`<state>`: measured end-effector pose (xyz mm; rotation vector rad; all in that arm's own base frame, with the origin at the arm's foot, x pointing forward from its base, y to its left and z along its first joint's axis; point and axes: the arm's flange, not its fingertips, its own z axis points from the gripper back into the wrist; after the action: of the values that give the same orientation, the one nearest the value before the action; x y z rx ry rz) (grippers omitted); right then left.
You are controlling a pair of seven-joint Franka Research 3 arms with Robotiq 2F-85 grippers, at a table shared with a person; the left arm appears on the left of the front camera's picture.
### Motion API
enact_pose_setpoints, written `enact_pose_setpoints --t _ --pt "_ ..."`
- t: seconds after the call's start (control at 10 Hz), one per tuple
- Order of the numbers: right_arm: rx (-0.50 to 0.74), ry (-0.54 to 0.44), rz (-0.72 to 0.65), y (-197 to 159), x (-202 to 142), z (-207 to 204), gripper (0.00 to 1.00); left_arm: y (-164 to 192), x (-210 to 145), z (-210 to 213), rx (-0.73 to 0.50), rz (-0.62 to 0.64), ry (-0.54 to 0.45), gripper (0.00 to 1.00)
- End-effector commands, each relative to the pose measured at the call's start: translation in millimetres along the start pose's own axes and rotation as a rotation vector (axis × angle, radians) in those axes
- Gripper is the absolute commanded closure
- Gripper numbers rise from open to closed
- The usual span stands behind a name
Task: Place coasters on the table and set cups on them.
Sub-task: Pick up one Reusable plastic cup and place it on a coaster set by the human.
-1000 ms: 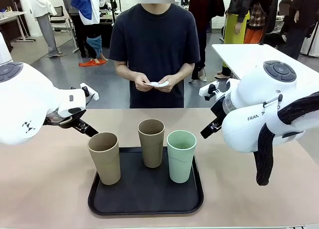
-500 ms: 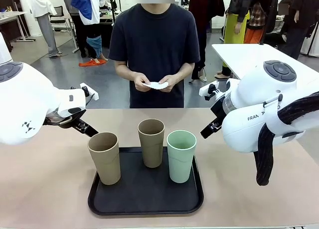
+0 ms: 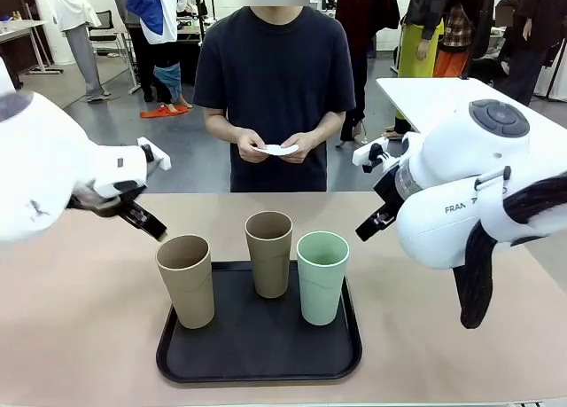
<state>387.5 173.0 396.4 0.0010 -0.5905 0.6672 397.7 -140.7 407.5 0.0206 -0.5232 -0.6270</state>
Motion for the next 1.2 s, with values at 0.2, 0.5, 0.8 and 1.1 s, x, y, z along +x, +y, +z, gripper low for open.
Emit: enact_pose_setpoints --t 0.2,0.5,0.8,1.1 --pt "-0.102 0.012 -0.058 67.0 11.9 129.7 0.0 11.9 13.9 147.1 0.006 -0.044 0.044 0.0" --pt "-0.167 -0.062 -0.1 102.0 -3.0 192.3 0.0 9.9 8.1 182.3 0.01 -0.084 0.008 0.0" --pt "-0.157 -0.054 -0.072 95.8 10.2 188.9 0.0 7.8 10.5 191.0 0.036 -0.052 0.015 0.0" --pt "-0.157 -0.054 -0.072 95.8 10.2 188.9 0.0 7.8 10.5 191.0 0.036 -0.052 0.015 0.0"
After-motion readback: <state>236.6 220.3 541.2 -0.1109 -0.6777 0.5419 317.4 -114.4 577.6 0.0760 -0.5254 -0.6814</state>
